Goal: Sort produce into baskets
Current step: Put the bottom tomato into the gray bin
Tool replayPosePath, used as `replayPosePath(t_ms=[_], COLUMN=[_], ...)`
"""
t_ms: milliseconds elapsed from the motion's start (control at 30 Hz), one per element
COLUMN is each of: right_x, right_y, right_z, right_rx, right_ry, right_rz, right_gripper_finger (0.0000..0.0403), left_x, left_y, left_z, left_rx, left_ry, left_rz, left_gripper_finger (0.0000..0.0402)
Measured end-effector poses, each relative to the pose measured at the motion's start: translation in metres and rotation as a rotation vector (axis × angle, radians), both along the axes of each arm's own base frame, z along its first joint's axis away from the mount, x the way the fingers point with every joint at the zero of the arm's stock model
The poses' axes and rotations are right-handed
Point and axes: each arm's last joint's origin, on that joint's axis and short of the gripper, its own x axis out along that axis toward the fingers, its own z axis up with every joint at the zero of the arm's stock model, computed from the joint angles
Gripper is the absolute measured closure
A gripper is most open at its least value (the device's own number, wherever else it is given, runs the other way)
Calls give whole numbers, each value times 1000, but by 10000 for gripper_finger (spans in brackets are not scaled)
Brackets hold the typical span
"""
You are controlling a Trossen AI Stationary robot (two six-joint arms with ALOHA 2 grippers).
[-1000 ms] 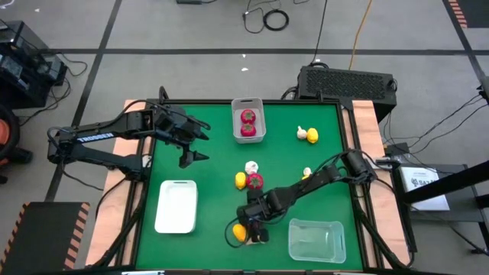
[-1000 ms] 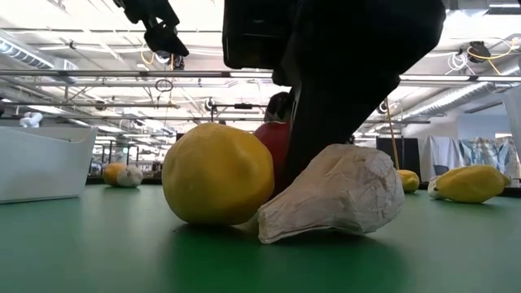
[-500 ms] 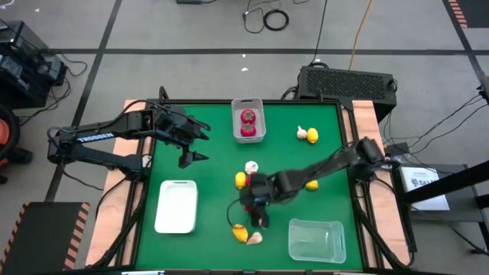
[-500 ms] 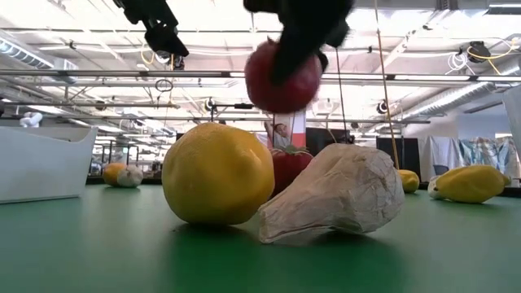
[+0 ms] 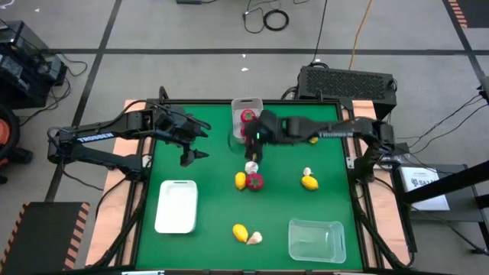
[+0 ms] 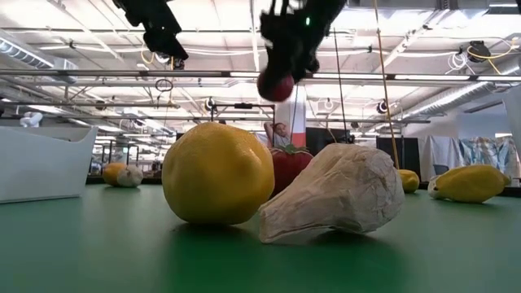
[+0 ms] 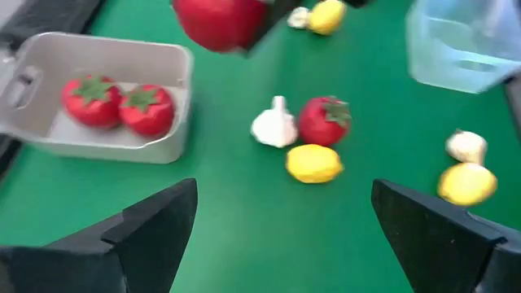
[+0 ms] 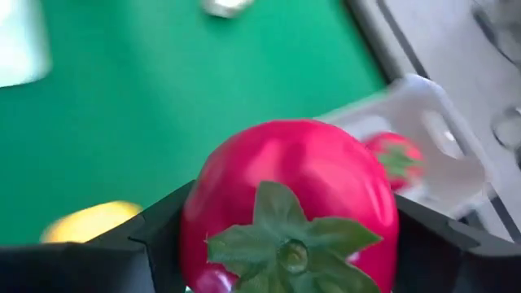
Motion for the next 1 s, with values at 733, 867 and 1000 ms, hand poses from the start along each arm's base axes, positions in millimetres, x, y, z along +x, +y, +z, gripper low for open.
replayPosePath(t_ms=[733, 867, 1000], right_x=[-11, -13, -16], right_y=[-133, -136, -140], right_z=[-38, -39, -39], right_rx=[-13, -29, -34], right_ry=[42, 63, 76], right_rz=[82, 100, 101], right_gripper_finger=[80, 57, 47], left_x=[2, 3, 2], left_y=[12, 13, 13], left_z=[5, 7, 7], left_rx=[-67, -89, -98], left_ry=[-91, -124, -128], left_rz=[506, 550, 573], left_gripper_finger=[27, 27, 27])
